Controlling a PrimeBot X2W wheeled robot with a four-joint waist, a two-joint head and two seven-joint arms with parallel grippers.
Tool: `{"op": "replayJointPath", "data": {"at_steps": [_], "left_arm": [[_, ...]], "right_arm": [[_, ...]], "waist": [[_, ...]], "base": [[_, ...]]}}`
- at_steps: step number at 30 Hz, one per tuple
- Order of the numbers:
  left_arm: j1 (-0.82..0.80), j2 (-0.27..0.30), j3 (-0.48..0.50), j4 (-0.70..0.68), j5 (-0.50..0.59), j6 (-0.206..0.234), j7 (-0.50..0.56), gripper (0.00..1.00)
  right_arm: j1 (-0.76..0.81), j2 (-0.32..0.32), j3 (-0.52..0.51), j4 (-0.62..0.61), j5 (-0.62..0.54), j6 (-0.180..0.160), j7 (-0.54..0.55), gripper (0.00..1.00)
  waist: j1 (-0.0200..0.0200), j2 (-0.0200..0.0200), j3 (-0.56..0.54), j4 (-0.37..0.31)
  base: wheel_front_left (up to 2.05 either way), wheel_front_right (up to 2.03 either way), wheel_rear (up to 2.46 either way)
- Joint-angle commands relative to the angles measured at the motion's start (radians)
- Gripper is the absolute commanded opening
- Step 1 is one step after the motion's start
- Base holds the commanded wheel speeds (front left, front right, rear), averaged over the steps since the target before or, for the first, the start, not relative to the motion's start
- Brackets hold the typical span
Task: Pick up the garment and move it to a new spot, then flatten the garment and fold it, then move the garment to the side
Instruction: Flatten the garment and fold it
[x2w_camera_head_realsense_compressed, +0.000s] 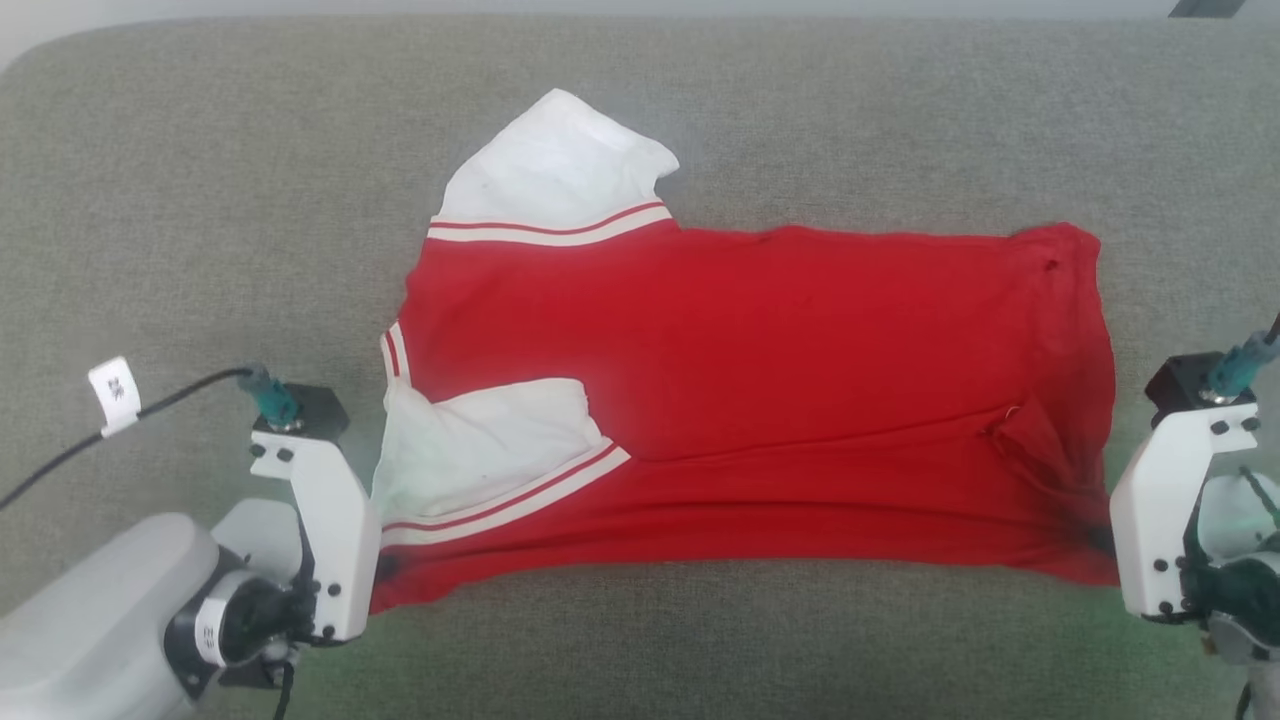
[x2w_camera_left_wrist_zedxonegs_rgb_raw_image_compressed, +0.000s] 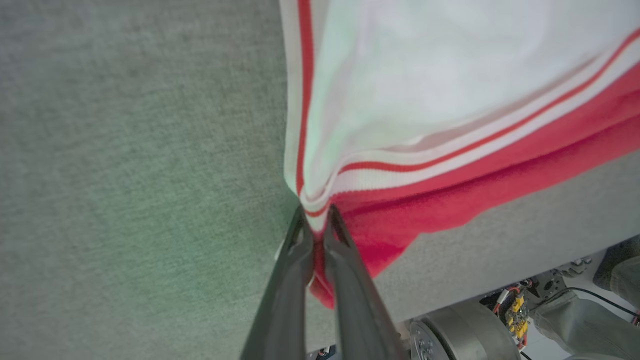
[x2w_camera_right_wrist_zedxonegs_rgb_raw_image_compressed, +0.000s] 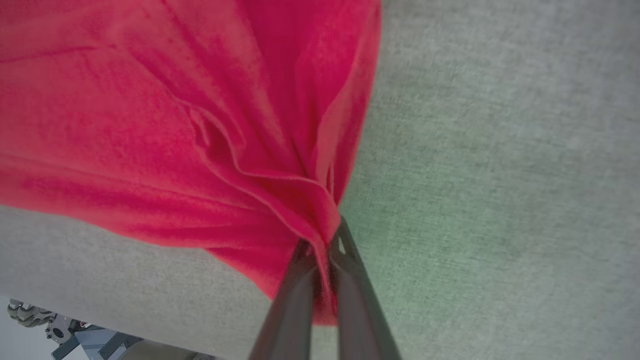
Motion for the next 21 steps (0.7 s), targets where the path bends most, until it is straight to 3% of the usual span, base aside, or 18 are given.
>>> {"op": "replayJointPath", "data": {"at_steps": [1,2,3,4,5,6,7,15,21], "left_arm": [[0.05,0.003,-0.023,0.01,0.001,0.013,0.001,0.0],[0.058,0.002,-0.021,0.007,0.0,0.021,-0.006,0.03],[0.064,0.0,-0.021,0.006,-0.004,0.023,-0.008,0.15],[0.068,0.0,-0.02,0.005,-0.007,0.026,-0.01,0.35],[0.069,0.001,-0.016,0.005,-0.008,0.028,-0.017,0.69],[0.068,0.005,-0.011,0.005,-0.009,0.03,-0.019,1.0],[0.064,0.01,-0.006,0.003,-0.01,0.03,-0.02,1.0],[0.004,0.113,0.041,-0.112,0.016,0.076,0.002,1.0],[-0.085,0.169,0.094,-0.179,0.056,0.085,-0.009,1.0]], "right_arm": [[0.019,0.004,-0.006,0.007,-0.003,-0.002,0.003,0.0],[0.021,0.012,-0.005,0.013,-0.002,-0.001,-0.001,0.0],[0.021,0.018,-0.003,0.018,-0.005,-0.001,-0.007,0.0],[0.017,0.022,0.001,0.019,-0.009,-0.001,-0.019,0.18],[0.013,0.027,0.003,0.022,-0.011,-0.001,-0.03,0.48],[0.01,0.031,0.006,0.028,-0.014,-0.001,-0.038,0.85],[0.008,0.032,0.011,0.031,-0.014,-0.001,-0.045,1.0],[0.002,0.026,0.012,-0.02,-0.009,-0.001,-0.125,1.0],[-0.048,0.073,-0.015,-0.086,-0.028,-0.001,-0.3,1.0]], "waist": [[0.0,0.0,0.001,-0.002],[0.0,0.0,0.001,-0.003],[0.0,0.0,0.001,-0.005],[0.0,0.0,0.001,-0.007],[0.0,0.0,0.0,-0.009],[0.0,0.0,-0.001,-0.012],[0.0,0.0,-0.003,-0.014],[0.0,0.0,-0.039,-0.038],[0.0,0.0,-0.044,-0.081]], "base": [[0.0,0.0,0.0],[0.0,0.0,0.0],[0.0,0.0,0.0],[0.0,0.0,0.0],[0.0,0.0,0.0],[0.0,0.0,0.0],[0.0,0.0,0.0],[0.0,0.0,0.0],[0.0,0.0,0.0]]}}
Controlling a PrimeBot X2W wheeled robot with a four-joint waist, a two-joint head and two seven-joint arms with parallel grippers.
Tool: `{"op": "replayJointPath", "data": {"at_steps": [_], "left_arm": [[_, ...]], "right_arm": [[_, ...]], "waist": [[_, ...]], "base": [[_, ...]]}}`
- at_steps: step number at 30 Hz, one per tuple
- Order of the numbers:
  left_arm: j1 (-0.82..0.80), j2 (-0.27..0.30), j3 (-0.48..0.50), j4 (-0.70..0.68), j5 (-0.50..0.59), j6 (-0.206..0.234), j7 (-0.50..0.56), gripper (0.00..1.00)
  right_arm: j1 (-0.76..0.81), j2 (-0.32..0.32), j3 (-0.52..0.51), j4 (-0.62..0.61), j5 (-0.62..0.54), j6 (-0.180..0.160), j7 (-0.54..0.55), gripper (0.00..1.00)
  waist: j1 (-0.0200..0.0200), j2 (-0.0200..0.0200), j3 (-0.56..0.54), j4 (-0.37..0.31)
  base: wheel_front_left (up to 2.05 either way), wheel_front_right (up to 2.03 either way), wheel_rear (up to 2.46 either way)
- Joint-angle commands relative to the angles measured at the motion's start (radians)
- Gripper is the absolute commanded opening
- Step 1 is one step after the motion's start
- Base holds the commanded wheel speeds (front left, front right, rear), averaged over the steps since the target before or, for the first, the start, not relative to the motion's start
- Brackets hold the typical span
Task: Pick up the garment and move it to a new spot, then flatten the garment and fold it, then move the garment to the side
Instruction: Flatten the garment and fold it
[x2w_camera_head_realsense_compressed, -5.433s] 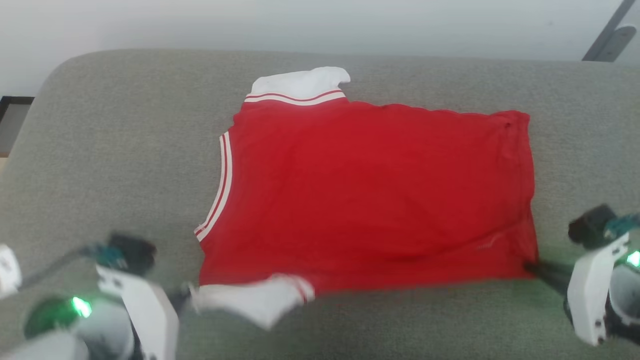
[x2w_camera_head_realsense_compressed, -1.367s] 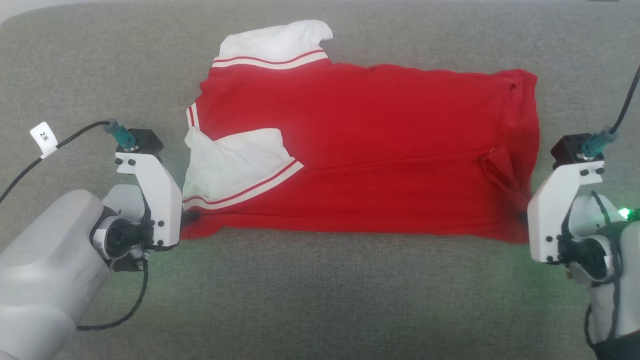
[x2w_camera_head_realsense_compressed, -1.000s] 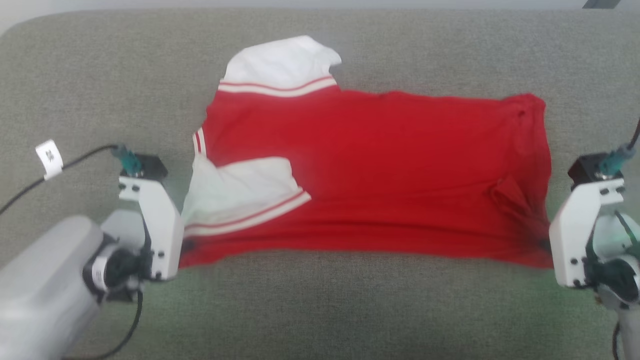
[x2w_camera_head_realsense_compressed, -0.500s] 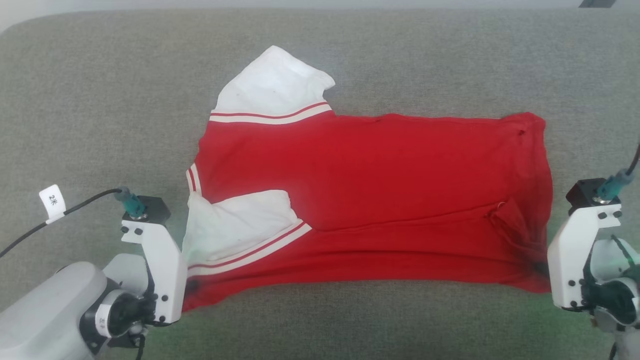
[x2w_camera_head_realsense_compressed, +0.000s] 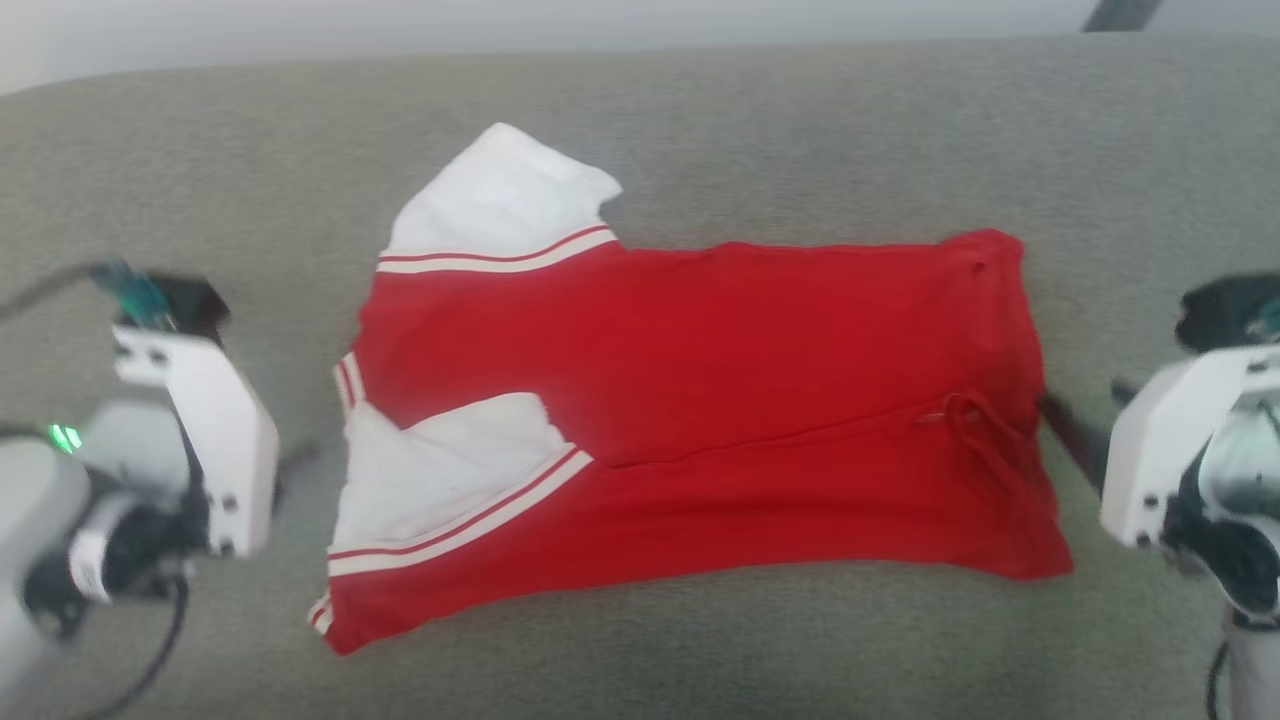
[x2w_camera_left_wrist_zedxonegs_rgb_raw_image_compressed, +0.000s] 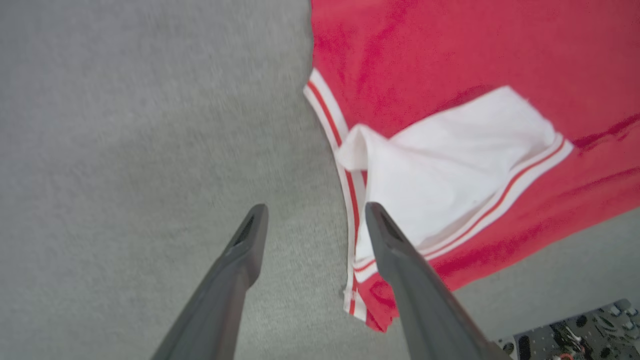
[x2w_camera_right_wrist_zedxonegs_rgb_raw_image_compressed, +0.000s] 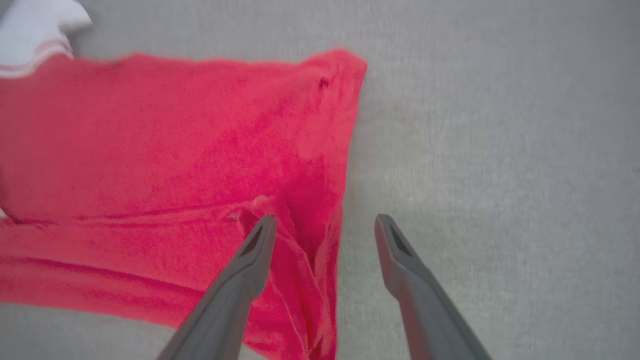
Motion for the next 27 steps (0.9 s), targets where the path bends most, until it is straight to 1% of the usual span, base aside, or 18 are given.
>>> {"op": "replayJointPath", "data": {"at_steps": [1,2,3,7,10,15,19,21,24,27], "left_arm": [[-0.034,-0.006,0.015,0.004,0.015,-0.013,-0.014,1.0],[-0.034,-0.006,0.015,0.004,0.015,-0.013,-0.014,1.0],[-0.05,-0.009,0.023,0.015,0.012,-0.023,-0.019,1.0],[-0.136,-0.03,0.045,0.087,0.037,-0.085,-0.044,1.0],[-0.201,-0.048,0.059,0.166,0.059,-0.132,-0.072,1.0],[-0.3,-0.069,0.08,0.316,0.082,-0.209,-0.111,1.0],[-0.374,-0.079,0.083,0.425,0.103,-0.27,-0.123,1.0],[-0.408,-0.09,0.086,0.478,0.106,-0.294,-0.121,1.0],[-0.455,-0.103,0.074,0.544,0.115,-0.322,-0.093,1.0],[-0.499,-0.116,0.064,0.597,0.122,-0.337,-0.057,1.0]], "right_arm": [[-0.026,0.025,-0.005,-0.014,-0.008,0.0,-0.053,1.0],[-0.026,0.025,-0.005,-0.014,-0.008,0.0,-0.053,1.0],[-0.04,0.038,-0.001,-0.023,-0.013,0.0,-0.09,1.0],[-0.097,0.072,0.039,-0.036,-0.05,0.0,-0.282,1.0],[-0.131,0.1,0.068,-0.017,-0.073,0.0,-0.427,1.0],[-0.167,0.134,0.132,0.035,-0.062,0.0,-0.599,1.0],[-0.17,0.154,0.163,0.084,-0.054,0.0,-0.659,1.0],[-0.171,0.159,0.177,0.103,-0.052,0.0,-0.675,1.0],[-0.172,0.165,0.188,0.127,-0.052,0.0,-0.691,1.0],[-0.177,0.169,0.195,0.143,-0.044,0.0,-0.706,1.0]], "waist": [[0.0,0.0,0.003,-0.023],[0.0,0.0,0.003,-0.023],[0.0,0.0,0.006,-0.035],[0.0,0.0,0.027,-0.087],[0.0,0.0,0.051,-0.13],[0.0,0.0,0.107,-0.204],[0.0,0.0,0.153,-0.255],[0.0,0.0,0.174,-0.273],[0.0,0.0,0.202,-0.296],[0.0,0.0,0.224,-0.313]], "base": [[0.0,0.0,0.0],[0.0,0.0,0.0],[0.0,0.0,0.0],[0.0,0.0,0.0],[0.0,0.0,0.0],[0.0,0.0,0.0],[0.0,0.0,0.0],[0.0,0.0,0.0],[0.0,0.0,0.0],[0.0,0.0,0.0]]}}
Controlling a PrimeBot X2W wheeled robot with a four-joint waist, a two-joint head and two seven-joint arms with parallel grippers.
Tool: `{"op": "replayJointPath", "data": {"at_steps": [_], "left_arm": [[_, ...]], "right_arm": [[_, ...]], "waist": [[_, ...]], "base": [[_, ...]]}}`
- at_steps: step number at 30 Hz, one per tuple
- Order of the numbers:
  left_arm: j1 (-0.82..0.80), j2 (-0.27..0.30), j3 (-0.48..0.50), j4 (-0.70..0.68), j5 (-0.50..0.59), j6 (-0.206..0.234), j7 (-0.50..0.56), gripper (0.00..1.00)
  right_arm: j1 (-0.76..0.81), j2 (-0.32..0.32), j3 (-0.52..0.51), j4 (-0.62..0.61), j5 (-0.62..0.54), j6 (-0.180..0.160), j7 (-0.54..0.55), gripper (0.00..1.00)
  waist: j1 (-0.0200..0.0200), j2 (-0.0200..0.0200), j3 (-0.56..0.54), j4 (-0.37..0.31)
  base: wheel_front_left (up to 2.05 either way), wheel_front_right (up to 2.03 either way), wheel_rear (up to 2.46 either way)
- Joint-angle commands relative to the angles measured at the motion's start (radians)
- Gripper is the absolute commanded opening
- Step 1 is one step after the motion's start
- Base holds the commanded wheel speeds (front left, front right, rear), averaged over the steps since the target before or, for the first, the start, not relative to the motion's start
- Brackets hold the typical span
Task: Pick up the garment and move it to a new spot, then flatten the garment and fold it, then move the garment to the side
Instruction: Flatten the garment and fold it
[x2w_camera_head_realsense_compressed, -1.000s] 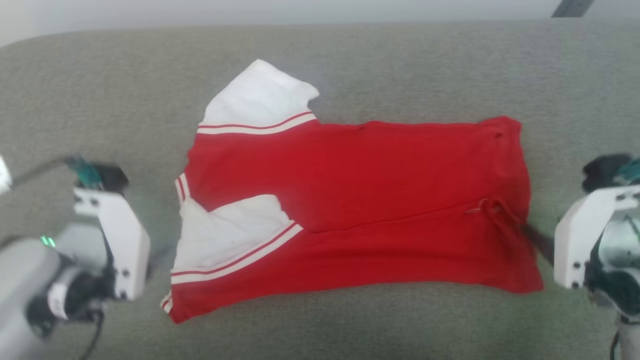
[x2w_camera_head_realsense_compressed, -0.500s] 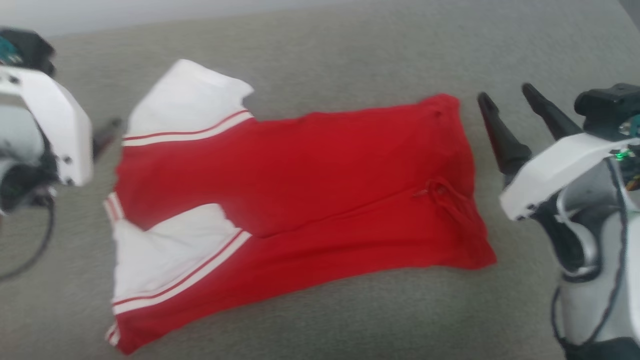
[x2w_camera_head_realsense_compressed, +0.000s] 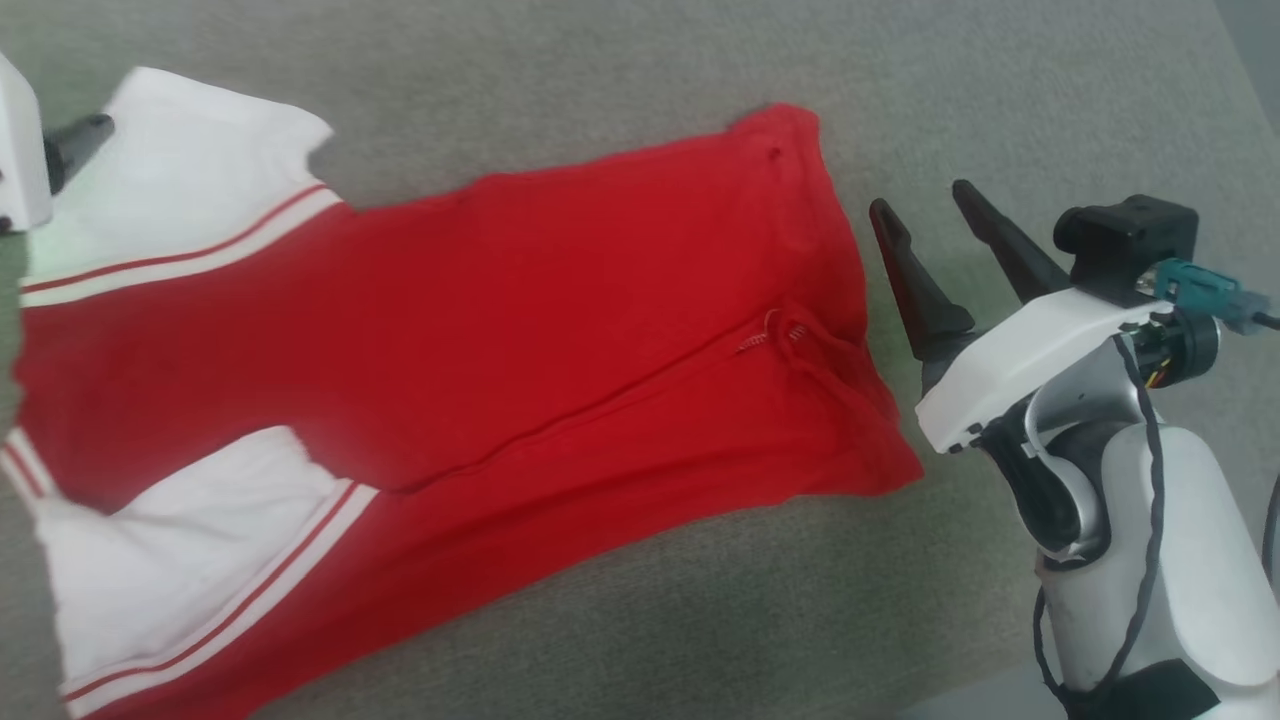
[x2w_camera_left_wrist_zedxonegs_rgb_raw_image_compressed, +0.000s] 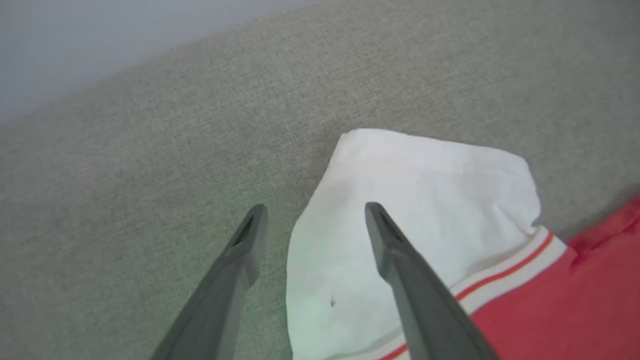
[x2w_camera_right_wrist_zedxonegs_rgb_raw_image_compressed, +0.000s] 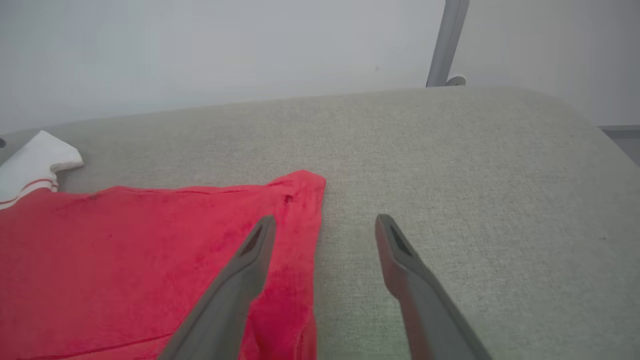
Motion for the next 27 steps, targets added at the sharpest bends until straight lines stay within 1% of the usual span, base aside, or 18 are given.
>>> {"op": "replayJointPath", "data": {"at_steps": [1,6,9,13,14,15,17,18,21,27], "left_arm": [[-0.033,-0.008,-0.007,0.025,0.015,-0.011,0.018,1.0],[-0.1,-0.042,-0.034,0.095,0.026,0.003,0.113,1.0],[-0.123,-0.049,-0.054,0.122,0.045,0.001,0.129,1.0],[-0.126,-0.079,-0.071,0.174,0.043,-0.007,0.157,1.0],[-0.123,-0.089,-0.077,0.184,0.034,-0.023,0.169,0.09],[-0.123,-0.097,-0.077,0.196,0.029,-0.019,0.177,0.0],[-0.133,-0.108,-0.088,0.206,0.042,-0.036,0.175,0.0],[-0.133,-0.108,-0.088,0.206,0.042,-0.036,0.175,0.0],[-0.152,-0.124,-0.096,0.22,0.049,-0.051,0.17,0.0],[-0.188,-0.174,-0.107,0.239,0.063,-0.069,0.149,0.0]], "right_arm": [[-0.012,0.005,0.004,0.01,0.001,0.0,-0.01,1.0],[-0.021,0.008,0.005,0.029,0.008,0.0,-0.012,1.0],[-0.029,0.009,0.018,0.042,0.012,0.0,0.013,1.0],[-0.052,0.008,0.039,0.062,0.027,0.0,0.066,1.0],[-0.061,0.008,0.042,0.067,0.026,0.0,0.083,1.0],[-0.071,0.009,0.046,0.072,0.019,0.0,0.101,1.0],[-0.106,0.009,0.049,0.084,0.016,0.0,0.136,1.0],[-0.106,0.009,0.049,0.084,0.016,0.0,0.136,1.0],[-0.172,0.009,0.05,0.116,0.018,0.0,0.198,1.0],[-0.326,0.008,0.038,0.251,0.0,0.0,0.35,1.0]], "waist": [[0.0,0.0,0.033,-0.029],[0.0,0.0,0.063,-0.041],[0.0,0.0,0.081,-0.046],[0.0,0.0,0.102,-0.048],[0.0,0.0,0.106,-0.047],[0.0,0.0,0.109,-0.046],[0.0,0.0,0.117,-0.042],[0.0,0.0,0.117,-0.042],[0.0,0.0,0.127,-0.031],[0.0,0.0,0.143,0.005]], "base": [[0.0,0.0,0.0],[0.0,0.0,0.0],[0.0,0.0,0.0],[0.0,0.0,0.0],[0.0,0.0,0.0],[0.0,0.0,0.0],[0.0,0.0,0.0],[0.0,0.0,0.0],[0.0,0.0,0.0],[0.0,0.0,0.0]]}}
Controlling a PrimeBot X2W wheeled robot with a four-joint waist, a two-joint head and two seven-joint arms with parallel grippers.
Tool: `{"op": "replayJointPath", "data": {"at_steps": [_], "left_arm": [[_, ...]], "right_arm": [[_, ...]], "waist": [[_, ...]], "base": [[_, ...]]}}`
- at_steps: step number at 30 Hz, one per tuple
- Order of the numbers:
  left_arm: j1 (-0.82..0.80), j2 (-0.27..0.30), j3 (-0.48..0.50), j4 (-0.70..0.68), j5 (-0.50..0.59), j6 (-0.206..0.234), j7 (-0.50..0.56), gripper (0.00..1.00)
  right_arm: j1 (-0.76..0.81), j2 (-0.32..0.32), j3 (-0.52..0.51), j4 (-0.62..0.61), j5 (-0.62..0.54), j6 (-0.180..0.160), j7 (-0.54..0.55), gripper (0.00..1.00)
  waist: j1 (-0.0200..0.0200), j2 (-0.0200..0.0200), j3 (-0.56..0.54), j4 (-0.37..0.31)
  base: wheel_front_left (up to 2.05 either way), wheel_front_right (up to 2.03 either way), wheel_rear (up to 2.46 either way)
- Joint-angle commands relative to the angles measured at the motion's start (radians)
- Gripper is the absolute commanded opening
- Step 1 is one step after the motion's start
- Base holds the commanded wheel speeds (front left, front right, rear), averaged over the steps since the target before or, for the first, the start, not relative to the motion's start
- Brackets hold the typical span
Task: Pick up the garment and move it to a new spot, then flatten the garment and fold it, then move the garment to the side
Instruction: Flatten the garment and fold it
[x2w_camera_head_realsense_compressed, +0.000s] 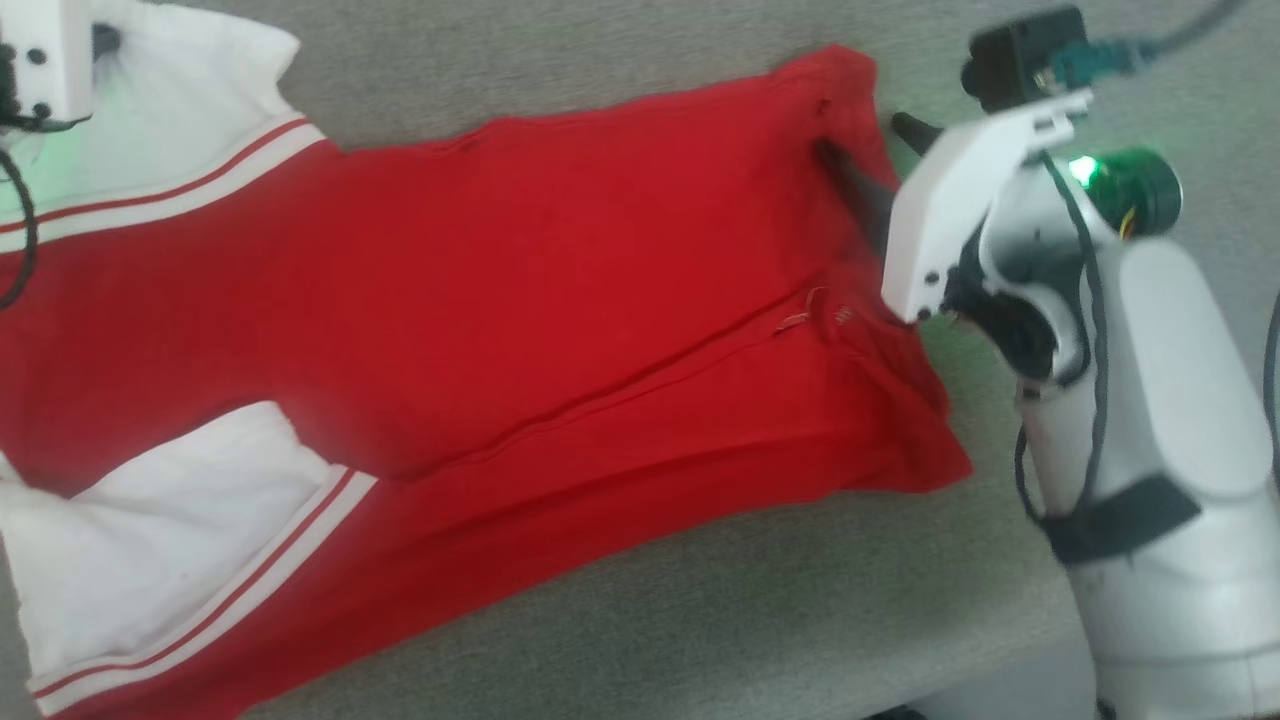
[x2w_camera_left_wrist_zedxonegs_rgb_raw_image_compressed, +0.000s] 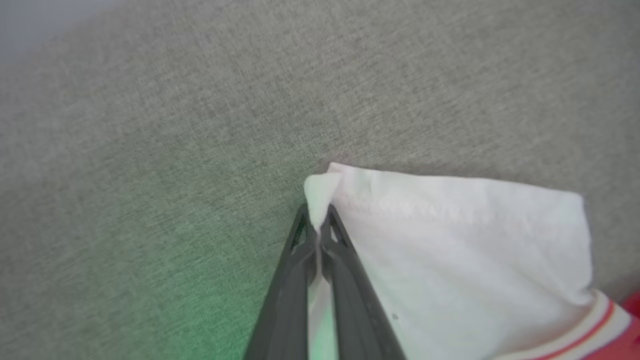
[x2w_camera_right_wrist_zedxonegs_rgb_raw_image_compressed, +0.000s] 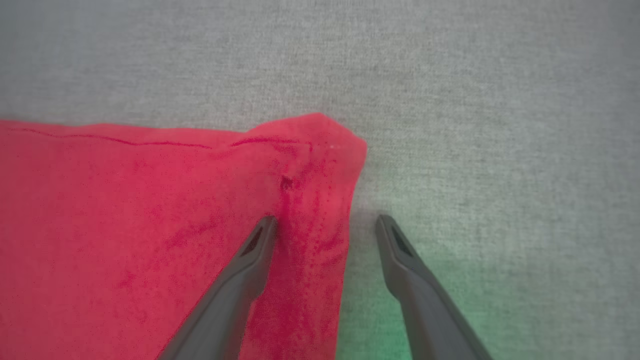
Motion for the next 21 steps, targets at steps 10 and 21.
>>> {"op": "replayJointPath", "data": {"at_steps": [10,21], "left_arm": [[0.017,-0.065,-0.037,0.066,0.021,-0.026,-0.038,0.0],[-0.013,-0.103,-0.055,0.083,0.035,-0.044,-0.061,0.0]], "right_arm": [[-0.154,0.01,0.061,0.25,0.035,0.001,0.224,0.93],[-0.17,-0.049,0.051,0.25,0.017,0.0,0.216,0.0]], "waist": [[0.0,0.0,0.015,0.041],[0.0,0.0,-0.069,0.099]], "base": [[0.0,0.0,0.0],[0.0,0.0,0.0]]}}
